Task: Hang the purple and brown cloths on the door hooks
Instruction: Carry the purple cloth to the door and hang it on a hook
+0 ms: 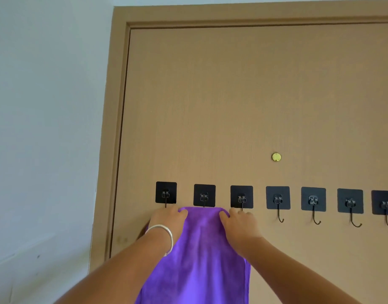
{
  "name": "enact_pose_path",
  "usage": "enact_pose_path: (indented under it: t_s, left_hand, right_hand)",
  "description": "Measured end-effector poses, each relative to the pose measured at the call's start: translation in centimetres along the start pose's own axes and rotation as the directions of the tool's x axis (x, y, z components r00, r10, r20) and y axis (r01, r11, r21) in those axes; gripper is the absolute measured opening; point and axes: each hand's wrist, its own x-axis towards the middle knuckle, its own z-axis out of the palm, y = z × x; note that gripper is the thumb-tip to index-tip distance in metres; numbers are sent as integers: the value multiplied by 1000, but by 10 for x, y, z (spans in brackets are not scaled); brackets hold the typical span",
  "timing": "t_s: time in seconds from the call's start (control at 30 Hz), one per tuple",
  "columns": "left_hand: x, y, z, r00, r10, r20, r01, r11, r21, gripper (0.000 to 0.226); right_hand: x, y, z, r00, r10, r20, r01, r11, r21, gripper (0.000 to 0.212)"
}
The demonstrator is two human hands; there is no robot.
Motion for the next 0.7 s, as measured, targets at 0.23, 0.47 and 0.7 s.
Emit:
enact_pose_path:
  t_s: [0.23, 0.47, 0.7]
  left_hand:
    - [-20, 30, 33, 995, 40, 89, -33, 997, -71, 42]
    - [-48, 53, 54, 956, 104, 273, -79, 992, -103, 49]
    - [-40, 37, 4, 993, 84, 83, -85, 996, 16, 29]
  right_hand:
    - [-19, -37, 50, 989, -108, 105, 101, 992, 74, 51]
    - [-24, -52, 51, 975, -91, 203, 73, 993, 95, 52]
    - [-55, -17, 52, 992, -92, 86, 77, 984, 158, 41]
